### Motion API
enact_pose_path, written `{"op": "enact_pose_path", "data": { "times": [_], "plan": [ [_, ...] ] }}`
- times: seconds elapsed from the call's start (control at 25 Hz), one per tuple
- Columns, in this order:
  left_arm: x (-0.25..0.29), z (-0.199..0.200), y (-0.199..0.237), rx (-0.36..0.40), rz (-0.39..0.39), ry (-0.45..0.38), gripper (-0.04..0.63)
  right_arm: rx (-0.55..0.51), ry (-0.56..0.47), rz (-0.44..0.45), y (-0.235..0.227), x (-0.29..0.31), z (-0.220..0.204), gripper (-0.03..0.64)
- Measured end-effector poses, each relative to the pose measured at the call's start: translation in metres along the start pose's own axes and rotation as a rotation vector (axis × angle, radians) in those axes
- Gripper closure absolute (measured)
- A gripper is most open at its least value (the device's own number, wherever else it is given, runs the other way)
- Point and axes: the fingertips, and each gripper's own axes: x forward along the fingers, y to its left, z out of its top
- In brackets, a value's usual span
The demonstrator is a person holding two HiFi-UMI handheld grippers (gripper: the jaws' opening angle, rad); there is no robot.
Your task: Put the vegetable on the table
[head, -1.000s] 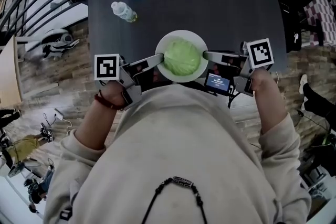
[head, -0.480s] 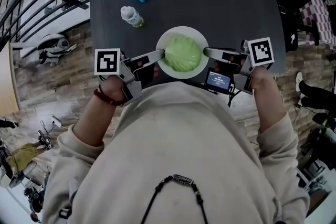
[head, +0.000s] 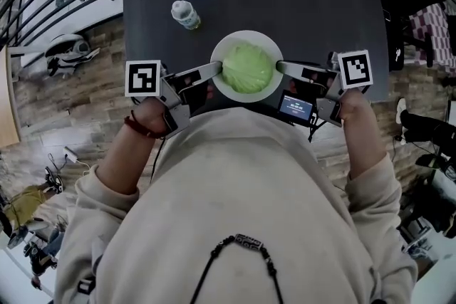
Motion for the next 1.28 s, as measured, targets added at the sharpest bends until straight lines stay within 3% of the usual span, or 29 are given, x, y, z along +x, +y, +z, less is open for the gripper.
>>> {"op": "enact_pose_path", "data": {
  "times": [0.8, 1.28],
  "plan": [
    [-0.001, 0.005, -0.002, -0.006, 0.016, -0.145, 0.571, -0.036, 0.09, 0.03, -0.003, 0.004, 0.019, 0.592],
    [0.004, 0.003, 0.006, -0.015, 0.043, -0.144, 0.572, -0.004, 0.106, 0.036, -0.016, 0.002, 0.019, 0.592]
  ]
}}
